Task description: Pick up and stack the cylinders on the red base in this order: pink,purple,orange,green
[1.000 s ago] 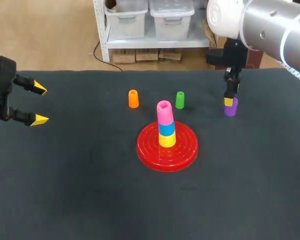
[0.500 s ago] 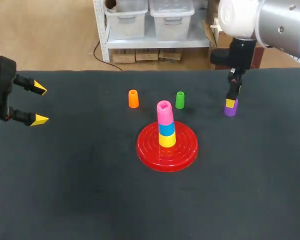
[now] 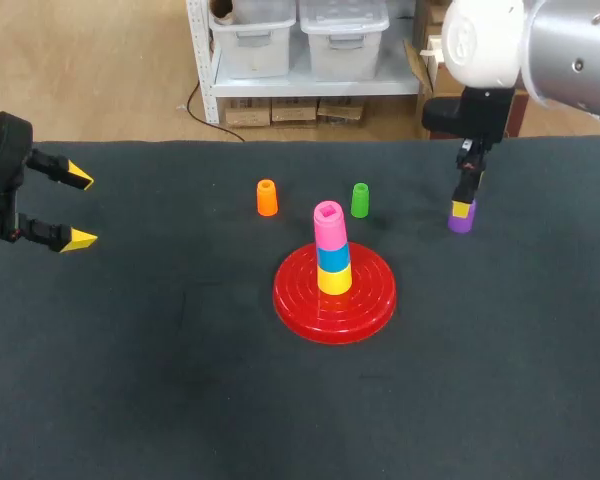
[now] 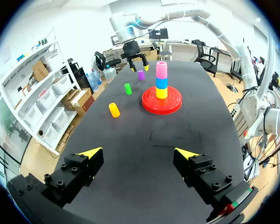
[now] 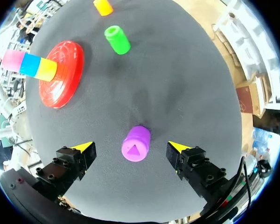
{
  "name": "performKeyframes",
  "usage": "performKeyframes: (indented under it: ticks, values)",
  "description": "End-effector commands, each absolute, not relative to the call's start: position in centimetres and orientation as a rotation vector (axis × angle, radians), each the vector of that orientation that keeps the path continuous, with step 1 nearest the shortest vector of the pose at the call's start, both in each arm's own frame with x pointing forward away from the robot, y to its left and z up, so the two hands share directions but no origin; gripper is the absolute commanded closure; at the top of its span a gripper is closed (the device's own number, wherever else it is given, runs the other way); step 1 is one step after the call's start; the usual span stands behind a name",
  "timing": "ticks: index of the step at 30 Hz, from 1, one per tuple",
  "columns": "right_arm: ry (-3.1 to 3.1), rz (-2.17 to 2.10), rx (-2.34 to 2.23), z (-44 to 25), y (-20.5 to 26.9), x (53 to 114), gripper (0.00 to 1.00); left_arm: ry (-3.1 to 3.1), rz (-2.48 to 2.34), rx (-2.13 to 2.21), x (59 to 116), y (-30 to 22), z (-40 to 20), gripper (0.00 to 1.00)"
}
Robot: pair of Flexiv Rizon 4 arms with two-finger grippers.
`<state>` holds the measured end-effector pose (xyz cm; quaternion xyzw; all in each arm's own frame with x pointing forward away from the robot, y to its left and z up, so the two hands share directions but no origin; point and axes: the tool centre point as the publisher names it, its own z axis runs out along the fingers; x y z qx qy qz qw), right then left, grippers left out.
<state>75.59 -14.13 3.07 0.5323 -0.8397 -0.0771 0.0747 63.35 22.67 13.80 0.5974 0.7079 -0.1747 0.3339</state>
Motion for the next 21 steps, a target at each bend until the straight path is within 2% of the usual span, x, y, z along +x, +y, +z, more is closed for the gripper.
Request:
performKeyframes:
  ticks: [1,8,21]
  values:
    - [-2.633,-0.040,1.623,3.6,-14.5,74.5,0.00,1.844,-0.454,1.557,63.3,22.7,13.7,0.00]
    - [-2.705,0.133,1.622,3.5,-14.3,74.6,0.00,1.844,-0.454,1.557,63.3,22.7,13.7,0.00]
    - [-2.717,0.076,1.569,2.0,-14.4,75.2,0.00,1.844,-0.454,1.557,63.3,22.7,13.7,0.00]
